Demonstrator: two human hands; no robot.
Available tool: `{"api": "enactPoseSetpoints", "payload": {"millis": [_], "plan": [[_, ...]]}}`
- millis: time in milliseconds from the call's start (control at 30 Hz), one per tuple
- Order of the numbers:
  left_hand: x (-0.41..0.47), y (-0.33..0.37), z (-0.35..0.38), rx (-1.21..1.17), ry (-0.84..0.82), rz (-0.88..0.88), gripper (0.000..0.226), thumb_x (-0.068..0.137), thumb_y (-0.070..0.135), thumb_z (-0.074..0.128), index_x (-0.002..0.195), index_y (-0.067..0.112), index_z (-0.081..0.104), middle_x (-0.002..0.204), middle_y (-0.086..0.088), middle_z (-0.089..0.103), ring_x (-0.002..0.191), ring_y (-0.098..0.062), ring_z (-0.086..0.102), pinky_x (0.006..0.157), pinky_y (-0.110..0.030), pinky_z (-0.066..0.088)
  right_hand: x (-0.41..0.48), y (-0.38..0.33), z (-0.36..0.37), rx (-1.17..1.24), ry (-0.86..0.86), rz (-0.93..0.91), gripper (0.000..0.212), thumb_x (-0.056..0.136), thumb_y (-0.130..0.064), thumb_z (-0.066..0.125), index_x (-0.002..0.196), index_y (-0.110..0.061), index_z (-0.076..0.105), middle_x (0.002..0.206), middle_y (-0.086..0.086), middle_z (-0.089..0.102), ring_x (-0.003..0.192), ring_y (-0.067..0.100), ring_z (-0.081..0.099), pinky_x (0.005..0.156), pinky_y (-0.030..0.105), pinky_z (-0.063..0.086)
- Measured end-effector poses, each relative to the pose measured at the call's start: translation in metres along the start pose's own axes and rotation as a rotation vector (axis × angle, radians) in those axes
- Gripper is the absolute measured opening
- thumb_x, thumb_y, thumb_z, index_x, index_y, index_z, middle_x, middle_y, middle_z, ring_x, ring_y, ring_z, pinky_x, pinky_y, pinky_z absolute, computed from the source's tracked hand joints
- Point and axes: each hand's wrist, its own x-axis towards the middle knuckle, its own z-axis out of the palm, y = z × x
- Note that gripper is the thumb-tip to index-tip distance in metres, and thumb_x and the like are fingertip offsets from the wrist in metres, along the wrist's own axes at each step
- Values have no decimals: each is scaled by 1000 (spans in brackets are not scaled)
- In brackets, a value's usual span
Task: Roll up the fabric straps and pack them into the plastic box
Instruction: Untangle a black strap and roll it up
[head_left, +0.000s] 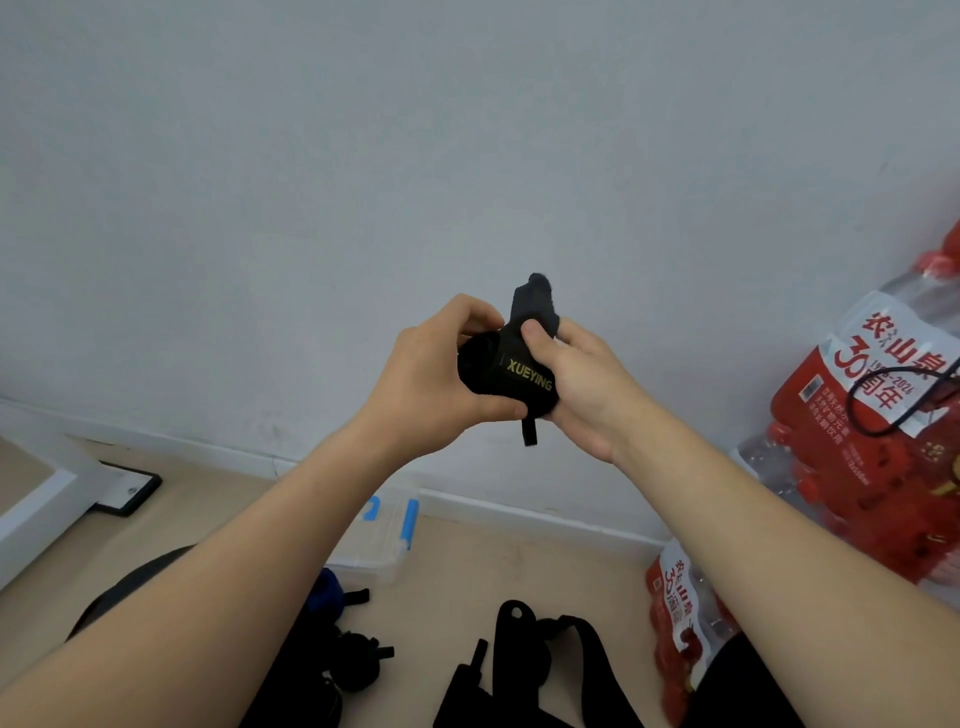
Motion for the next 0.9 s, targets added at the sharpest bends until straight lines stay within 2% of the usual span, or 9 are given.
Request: {"api": "enactPoseSetpoints", "payload": {"millis": [67, 167, 233, 300, 400, 533, 667, 767, 900], "plan": [[0, 3, 4, -3, -58, -57, 60, 80, 25, 93, 129, 31, 59, 114, 9, 71, 98, -10, 72, 85, -31, 63, -2, 0, 1, -107, 104, -165, 18, 113, -25, 58, 127, -18, 67, 115, 9, 80, 106, 32, 79, 90, 58, 64], [1, 15, 4, -570, -263, -362, 36, 99, 31, 64, 134, 34, 63, 121, -5, 76, 104, -29, 79, 82, -47, 68, -5, 0, 4, -464, 181, -460, 11, 108, -24, 64, 113, -14, 64, 107, 4, 76, 100, 28, 74, 88, 57, 61], [4, 20, 0, -870, -253, -460, 37, 109, 40, 49, 134, 26, 72, 125, -12, 78, 111, -41, 78, 88, -52, 66, -8, -2, 6, -511, 201, -558, 16, 107, -21, 65, 110, -7, 58, 103, 7, 72, 98, 28, 70, 85, 54, 59], [5, 19, -1, -936, -213, -478, 49, 115, 48, 45, 140, 13, 68, 132, -17, 75, 117, -38, 76, 94, -52, 65, -11, -4, 6, -525, 181, -591, 19, 109, -23, 63, 110, -5, 56, 99, 7, 70, 94, 26, 68, 80, 49, 58], [5, 17, 1, -929, -168, -495, 41, 113, 30, 55, 143, 1, 58, 140, -24, 67, 117, -35, 76, 92, -52, 65, -16, -5, 5, -596, 132, -599, 19, 112, -28, 59, 114, -9, 58, 97, 1, 70, 88, 15, 66, 75, 37, 55], [9, 14, -4, -887, -113, -465, 33, 112, 24, 59, 134, -1, 62, 132, -26, 70, 108, -38, 79, 82, -47, 67, -14, -12, -1, -533, 82, -530, 23, 114, -28, 55, 119, -7, 64, 110, 9, 76, 104, 25, 72, 89, 44, 59], [7, 9, -4, -690, -183, -360, 31, 115, 30, 53, 125, 7, 70, 121, -20, 73, 107, -34, 79, 83, -43, 67, -12, -11, -7, -498, 157, -502, 33, 110, -28, 64, 92, -5, 79, 85, 21, 72, 76, 25, 69, 69, 40, 52], [2, 12, 2, -613, -202, -286, 40, 116, 44, 44, 124, 13, 69, 114, -12, 78, 104, -31, 79, 82, -35, 65, -10, -6, -11, -475, 197, -517, 23, 103, -28, 75, 89, -14, 85, 75, 9, 76, 72, 22, 74, 66, 37, 56], [-2, 7, 4, -292, -149, -104, 39, 93, 37, 84, 116, 19, 58, 100, -3, 73, 86, -15, 73, 75, -30, 62, -12, -6, -14, -321, 123, -457, 6, 96, -24, 83, 94, -20, 87, 83, 4, 83, 79, 24, 81, 68, 35, 65]]}}
